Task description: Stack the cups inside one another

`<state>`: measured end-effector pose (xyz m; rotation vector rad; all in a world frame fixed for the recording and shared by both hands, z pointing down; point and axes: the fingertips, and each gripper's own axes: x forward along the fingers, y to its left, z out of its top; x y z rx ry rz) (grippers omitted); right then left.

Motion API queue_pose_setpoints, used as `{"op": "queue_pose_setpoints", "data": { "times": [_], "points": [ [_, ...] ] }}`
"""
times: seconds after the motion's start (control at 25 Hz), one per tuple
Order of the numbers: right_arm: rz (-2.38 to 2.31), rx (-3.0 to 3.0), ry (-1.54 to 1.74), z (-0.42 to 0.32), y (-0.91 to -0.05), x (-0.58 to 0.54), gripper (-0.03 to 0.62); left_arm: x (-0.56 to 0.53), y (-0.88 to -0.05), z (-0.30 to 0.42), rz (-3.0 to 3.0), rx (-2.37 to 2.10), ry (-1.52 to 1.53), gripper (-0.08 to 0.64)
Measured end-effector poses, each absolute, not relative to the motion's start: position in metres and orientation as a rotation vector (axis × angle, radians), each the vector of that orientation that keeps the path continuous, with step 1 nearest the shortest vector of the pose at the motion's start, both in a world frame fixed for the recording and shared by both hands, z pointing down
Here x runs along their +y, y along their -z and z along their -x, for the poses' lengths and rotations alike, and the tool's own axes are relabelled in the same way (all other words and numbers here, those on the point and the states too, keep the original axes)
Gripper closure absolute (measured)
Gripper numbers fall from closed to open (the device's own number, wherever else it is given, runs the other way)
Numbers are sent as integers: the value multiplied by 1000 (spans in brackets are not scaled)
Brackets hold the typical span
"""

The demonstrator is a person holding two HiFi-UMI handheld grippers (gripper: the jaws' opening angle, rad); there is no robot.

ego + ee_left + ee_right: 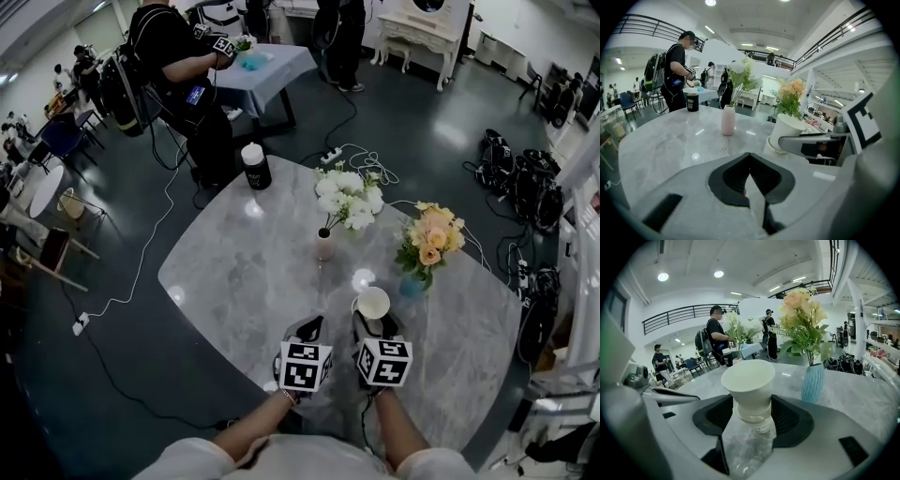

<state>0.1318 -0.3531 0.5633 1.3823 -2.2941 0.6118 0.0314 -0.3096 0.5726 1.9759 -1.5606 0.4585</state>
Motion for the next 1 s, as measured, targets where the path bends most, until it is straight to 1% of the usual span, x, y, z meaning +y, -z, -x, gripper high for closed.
{"op": "queue_pose_setpoints", "data": {
  "times": [0.24,0.4,1.0],
  "points": [
    [-1413,-2289,-594,-131,-564,-353,357,-304,-573,-22,-1961,-1579,-465,565],
    [-1441,-2282,-590,-133,-563,-351,337,-302,-573,-19,-1955,-1585,-469,565],
    [-1546,-2271,-607,-141,-546,-339,339,-289,-562,-16,-1994,-1576,-457,565]
  ]
}}
